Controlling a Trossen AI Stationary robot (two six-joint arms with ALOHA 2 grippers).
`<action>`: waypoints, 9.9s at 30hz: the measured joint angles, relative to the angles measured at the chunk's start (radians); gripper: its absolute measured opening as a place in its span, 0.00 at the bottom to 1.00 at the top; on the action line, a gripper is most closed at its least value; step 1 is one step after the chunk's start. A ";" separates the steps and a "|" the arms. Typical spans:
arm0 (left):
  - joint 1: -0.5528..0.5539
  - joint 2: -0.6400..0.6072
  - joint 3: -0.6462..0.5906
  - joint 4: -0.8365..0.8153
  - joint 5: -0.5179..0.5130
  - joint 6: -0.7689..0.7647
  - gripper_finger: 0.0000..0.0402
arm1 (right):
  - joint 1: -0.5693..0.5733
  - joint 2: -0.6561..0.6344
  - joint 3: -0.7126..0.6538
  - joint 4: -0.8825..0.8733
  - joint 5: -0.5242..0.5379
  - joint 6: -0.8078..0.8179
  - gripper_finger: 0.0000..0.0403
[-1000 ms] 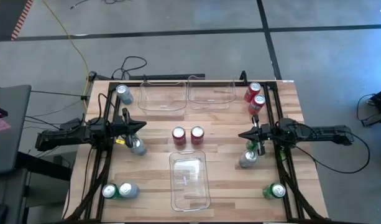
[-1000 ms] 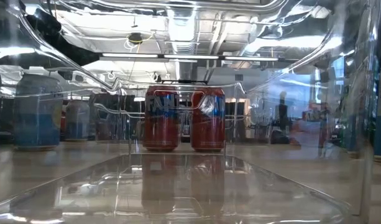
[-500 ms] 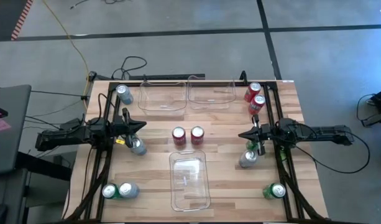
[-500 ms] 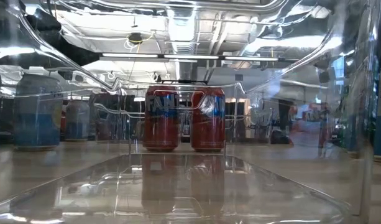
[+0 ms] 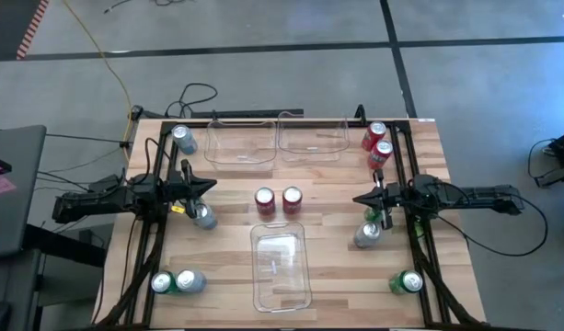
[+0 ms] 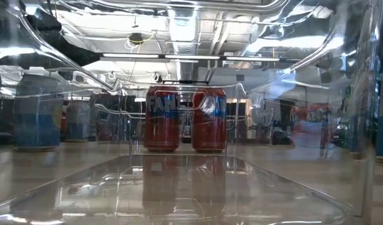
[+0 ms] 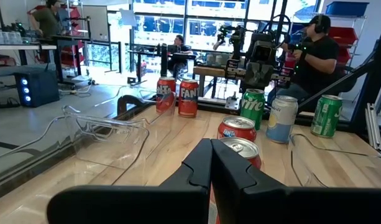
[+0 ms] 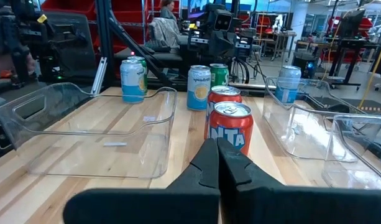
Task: Sort soda cans
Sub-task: Put the top left white and blue soda can into the top left transparent bin
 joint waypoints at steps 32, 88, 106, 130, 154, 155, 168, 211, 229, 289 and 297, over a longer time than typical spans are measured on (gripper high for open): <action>0.005 0.000 0.000 0.199 -0.336 0.198 0.00 | -0.281 0.009 0.012 0.374 0.351 0.041 0.01; 0.085 0.465 0.600 -0.372 -0.647 -0.052 0.59 | -0.452 0.056 0.083 0.411 0.293 0.374 0.83; 0.484 0.806 0.941 -1.023 -0.386 -0.341 0.60 | -0.401 0.323 0.291 0.176 0.259 0.350 0.98; 0.776 0.950 0.987 -1.052 -0.127 -0.240 0.83 | -0.417 0.440 0.320 0.182 0.260 0.379 0.99; 0.694 1.283 1.209 -1.206 -0.092 -0.428 0.82 | -0.347 0.439 0.320 0.253 0.260 0.376 0.99; 0.694 1.286 1.236 -1.221 -0.122 -0.429 0.82 | -0.347 0.439 0.320 0.255 0.260 0.369 0.99; 0.792 1.326 1.314 -1.374 -0.258 -0.515 0.82 | -0.347 0.440 0.320 0.258 0.260 0.367 0.99; 0.881 1.496 1.313 -1.260 -0.288 -0.839 0.96 | -0.344 0.440 0.320 0.232 0.259 0.367 0.99; 0.824 1.496 1.113 -1.189 -0.356 -1.157 0.96 | -0.338 0.439 0.320 0.231 0.259 0.358 0.99; 0.692 1.105 1.154 -1.026 -0.396 -0.640 0.74 | -0.339 0.439 0.332 0.235 0.259 0.314 0.99; 0.565 1.156 1.274 -1.013 -0.366 -0.443 0.74 | -0.339 0.439 0.332 0.230 0.259 0.334 0.99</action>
